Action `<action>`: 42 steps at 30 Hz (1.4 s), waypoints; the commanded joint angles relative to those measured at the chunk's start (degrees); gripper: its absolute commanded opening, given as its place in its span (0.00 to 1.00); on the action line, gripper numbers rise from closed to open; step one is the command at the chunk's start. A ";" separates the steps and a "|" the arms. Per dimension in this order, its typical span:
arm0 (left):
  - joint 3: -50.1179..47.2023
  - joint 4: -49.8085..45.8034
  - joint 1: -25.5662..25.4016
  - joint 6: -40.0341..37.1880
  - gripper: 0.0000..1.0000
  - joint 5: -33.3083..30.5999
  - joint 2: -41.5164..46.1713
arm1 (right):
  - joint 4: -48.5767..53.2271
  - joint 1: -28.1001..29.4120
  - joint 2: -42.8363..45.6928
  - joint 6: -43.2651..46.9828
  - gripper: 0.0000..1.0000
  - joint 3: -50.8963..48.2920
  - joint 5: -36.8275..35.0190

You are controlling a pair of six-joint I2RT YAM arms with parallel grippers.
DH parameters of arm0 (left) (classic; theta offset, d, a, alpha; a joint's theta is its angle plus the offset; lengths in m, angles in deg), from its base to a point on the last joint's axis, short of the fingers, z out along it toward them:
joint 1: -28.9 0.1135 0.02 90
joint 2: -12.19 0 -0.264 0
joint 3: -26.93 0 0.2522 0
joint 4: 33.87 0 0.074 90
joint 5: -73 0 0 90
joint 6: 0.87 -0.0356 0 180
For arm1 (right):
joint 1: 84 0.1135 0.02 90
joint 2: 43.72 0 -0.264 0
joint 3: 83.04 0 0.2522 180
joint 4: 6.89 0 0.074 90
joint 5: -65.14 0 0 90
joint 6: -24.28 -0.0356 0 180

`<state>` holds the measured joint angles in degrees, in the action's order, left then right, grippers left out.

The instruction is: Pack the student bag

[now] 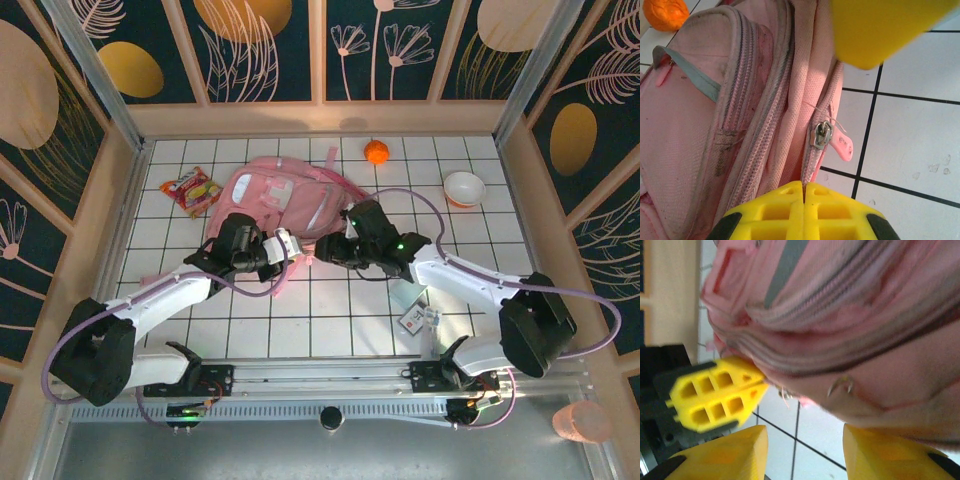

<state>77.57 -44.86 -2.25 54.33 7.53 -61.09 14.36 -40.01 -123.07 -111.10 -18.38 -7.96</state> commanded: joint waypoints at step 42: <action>9.28 4.57 -0.04 23.94 0.00 -1.84 -7.29 | 14.56 2.78 4.82 8.02 0.34 9.51 -26.66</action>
<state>85.04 -39.33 -2.28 66.96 3.58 -71.23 21.64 -40.10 -120.12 -106.42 -12.22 -24.39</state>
